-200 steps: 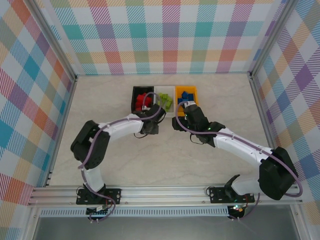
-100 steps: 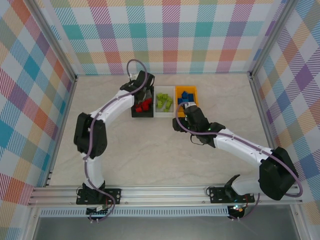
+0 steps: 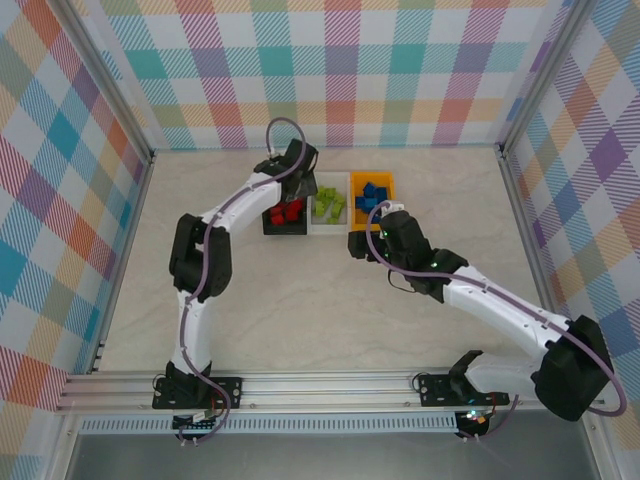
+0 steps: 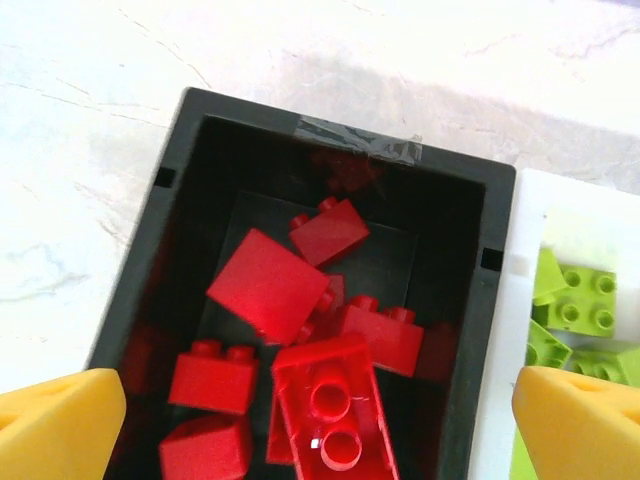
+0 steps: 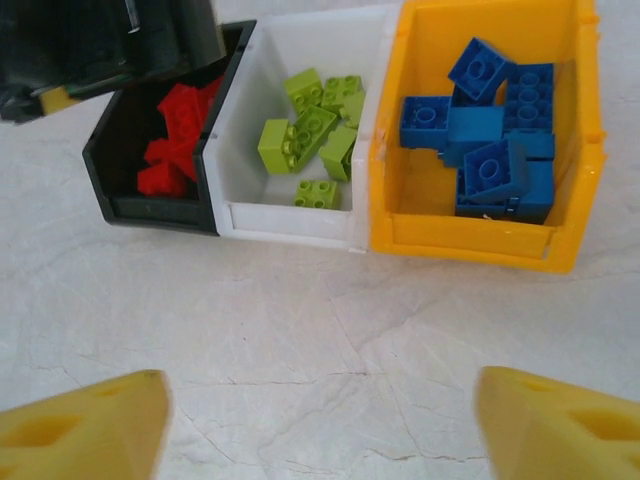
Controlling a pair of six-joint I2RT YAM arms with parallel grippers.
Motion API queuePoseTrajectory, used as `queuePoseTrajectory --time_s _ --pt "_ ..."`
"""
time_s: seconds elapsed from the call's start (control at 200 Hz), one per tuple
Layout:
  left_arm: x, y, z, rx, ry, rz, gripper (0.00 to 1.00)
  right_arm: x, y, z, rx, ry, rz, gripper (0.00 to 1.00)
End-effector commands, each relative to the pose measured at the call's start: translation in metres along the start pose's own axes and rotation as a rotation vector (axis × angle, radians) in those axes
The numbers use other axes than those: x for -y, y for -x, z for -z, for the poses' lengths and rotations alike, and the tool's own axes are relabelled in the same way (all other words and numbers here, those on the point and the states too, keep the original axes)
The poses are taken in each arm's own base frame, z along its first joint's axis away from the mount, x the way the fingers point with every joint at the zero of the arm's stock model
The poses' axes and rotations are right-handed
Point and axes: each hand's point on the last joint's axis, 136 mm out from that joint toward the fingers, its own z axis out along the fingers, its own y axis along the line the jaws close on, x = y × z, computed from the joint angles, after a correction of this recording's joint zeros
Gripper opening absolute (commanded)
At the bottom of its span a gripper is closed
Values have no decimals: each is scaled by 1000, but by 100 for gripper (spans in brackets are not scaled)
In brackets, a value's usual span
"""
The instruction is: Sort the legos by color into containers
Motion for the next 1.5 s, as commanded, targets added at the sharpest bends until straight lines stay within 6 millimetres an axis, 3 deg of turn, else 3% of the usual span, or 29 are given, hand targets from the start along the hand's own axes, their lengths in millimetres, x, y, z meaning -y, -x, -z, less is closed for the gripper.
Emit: queuePoseTrajectory --time_s 0.0,0.145,0.2,0.3,0.355,0.47,0.555,0.735,0.92,1.06,1.145,1.275,1.315,1.355,1.495 --pt "-12 39 74 143 -84 69 100 10 5 10 41 -43 -2 91" --pt "-32 40 139 327 -219 156 100 27 13 18 86 -136 16 93" --pt "-42 38 161 424 -280 201 100 36 16 21 110 -183 6 98" --pt "-61 17 171 513 -345 210 100 51 14 25 154 -249 -34 100" --pt "-74 5 163 525 -310 222 100 59 13 27 170 -282 -56 100" --pt "-101 -17 132 456 -118 56 100 60 10 21 178 -288 -6 100" --pt "-139 -13 112 466 55 22 100 67 9 17 166 -324 9 100" --pt "-196 -16 63 418 113 -46 100 69 12 8 188 -312 111 100" --pt "-215 -46 21 370 167 -145 100 92 13 8 201 -354 102 100" --pt "-210 -61 4 401 94 -129 100 114 18 16 236 -380 88 100" --pt "-207 -67 6 448 58 -134 100 129 28 24 291 -413 125 100" --pt "-203 -73 11 493 -19 -124 100 169 32 34 362 -491 128 100" --pt "-205 -85 9 503 -53 -124 100 177 28 32 364 -488 120 100" --pt "-201 -81 12 568 -81 -129 100 185 24 29 361 -485 115 100" --pt "-211 -80 2 478 -25 -91 100 208 9 11 331 -491 132 100"
